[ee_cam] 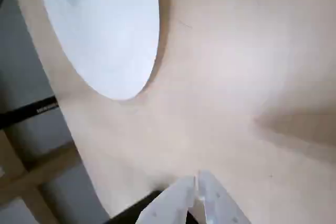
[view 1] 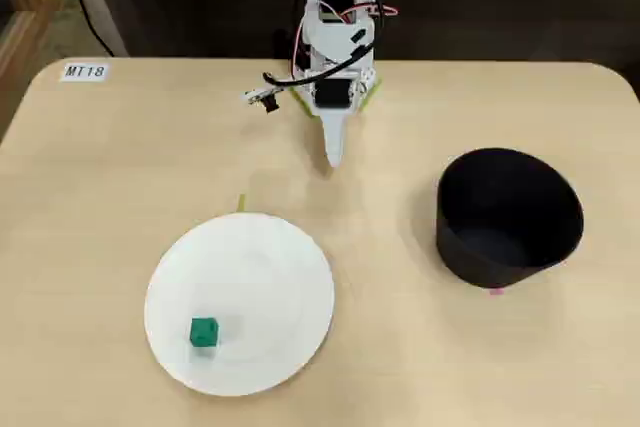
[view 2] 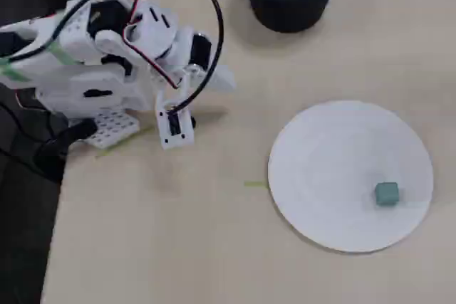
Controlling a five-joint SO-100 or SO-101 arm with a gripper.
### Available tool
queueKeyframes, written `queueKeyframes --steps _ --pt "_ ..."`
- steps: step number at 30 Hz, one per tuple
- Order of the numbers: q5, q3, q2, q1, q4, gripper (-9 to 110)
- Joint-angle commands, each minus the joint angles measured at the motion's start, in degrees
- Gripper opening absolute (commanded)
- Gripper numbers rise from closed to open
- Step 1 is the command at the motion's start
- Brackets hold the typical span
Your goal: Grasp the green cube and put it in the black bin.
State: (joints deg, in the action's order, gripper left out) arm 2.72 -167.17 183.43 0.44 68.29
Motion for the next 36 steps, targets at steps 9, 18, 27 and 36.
queueKeyframes --steps 9,18,27,36 --pt "0.35 0.26 0.26 0.09 -0.26 0" --pt "1.85 31.64 -14.50 -2.81 5.62 0" --pt "-0.35 77.08 -52.03 -4.92 15.64 0" --pt "-2.55 89.65 -70.84 -2.37 16.26 0"
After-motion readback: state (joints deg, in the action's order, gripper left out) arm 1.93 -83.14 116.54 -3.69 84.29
